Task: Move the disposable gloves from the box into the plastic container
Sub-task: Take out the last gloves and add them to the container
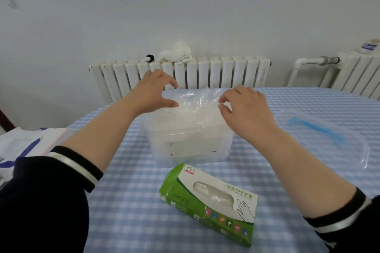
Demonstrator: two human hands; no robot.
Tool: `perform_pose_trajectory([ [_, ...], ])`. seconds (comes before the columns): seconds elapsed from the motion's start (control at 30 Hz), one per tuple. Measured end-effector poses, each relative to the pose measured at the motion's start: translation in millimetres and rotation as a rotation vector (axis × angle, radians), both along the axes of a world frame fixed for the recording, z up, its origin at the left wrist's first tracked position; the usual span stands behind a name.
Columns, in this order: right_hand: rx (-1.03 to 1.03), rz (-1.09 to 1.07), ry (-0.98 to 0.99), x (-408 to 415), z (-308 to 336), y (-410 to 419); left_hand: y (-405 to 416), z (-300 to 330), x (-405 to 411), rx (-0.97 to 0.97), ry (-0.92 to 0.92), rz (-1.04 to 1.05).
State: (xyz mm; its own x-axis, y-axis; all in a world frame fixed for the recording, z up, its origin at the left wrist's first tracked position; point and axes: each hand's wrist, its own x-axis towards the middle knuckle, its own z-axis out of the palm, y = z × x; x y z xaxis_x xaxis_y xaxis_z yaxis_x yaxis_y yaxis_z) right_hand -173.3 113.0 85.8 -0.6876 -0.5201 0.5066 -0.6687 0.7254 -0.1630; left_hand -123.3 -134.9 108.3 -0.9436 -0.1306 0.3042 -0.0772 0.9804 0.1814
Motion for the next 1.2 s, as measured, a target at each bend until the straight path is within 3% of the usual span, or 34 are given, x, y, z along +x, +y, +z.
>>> perform_pose_trajectory([
  [0.1, -0.135, 0.061, 0.048, 2, -5, 10, 7, 4, 15, -0.071, 0.063, -0.033],
  [0.2, -0.293, 0.211, -0.029, 16, -8, 19, 18, 4, 29, 0.055, -0.154, -0.103],
  [0.27, -0.383, 0.365, -0.211, 29, -9, 25, 25, 6, 37, 0.046, -0.299, -0.089],
  [0.33, -0.340, 0.514, -0.515, 40, -12, 31, 28, 5, 43, 0.064, -0.311, -0.061],
  [0.4, -0.053, 0.567, -0.669, 44, -21, 36, 32, -1, 51, 0.044, -0.117, -0.050],
  [0.47, 0.283, 0.550, -0.624, 46, -37, 37, 44, -15, 64, -0.046, 0.266, -0.155],
  [0.53, 0.449, 0.520, -0.633, 50, -52, 35, 67, -33, 83, 0.038, 0.445, -0.283],
  [0.6, 0.488, 0.529, -0.672, 52, -62, 33, 89, -49, 97, 0.286, 0.295, -0.374],
  [0.67, 0.527, 0.549, -0.654, 54, -68, 32, 103, -66, 101, 0.470, -0.052, -0.349],
  [0.77, 0.529, 0.527, -0.537, 56, -76, 26, 102, -91, 102, 0.324, -0.352, -0.321],
  [0.9, 0.380, 0.568, -0.498, 58, -84, 21, 99, -99, 105, 0.354, -0.377, -0.282],
  [0.97, 0.242, 0.571, -0.630, 52, -78, 23, 100, -98, 106, 0.336, -0.371, -0.256],
  [1.1, -0.549, 0.442, -1.052, 41, -47, 35, 101, -98, 112, 0.233, -0.382, -0.226],
  [1.2, -0.804, 0.467, -1.259, 43, -30, 47, 98, -88, 110, 0.338, -0.445, -0.192],
])
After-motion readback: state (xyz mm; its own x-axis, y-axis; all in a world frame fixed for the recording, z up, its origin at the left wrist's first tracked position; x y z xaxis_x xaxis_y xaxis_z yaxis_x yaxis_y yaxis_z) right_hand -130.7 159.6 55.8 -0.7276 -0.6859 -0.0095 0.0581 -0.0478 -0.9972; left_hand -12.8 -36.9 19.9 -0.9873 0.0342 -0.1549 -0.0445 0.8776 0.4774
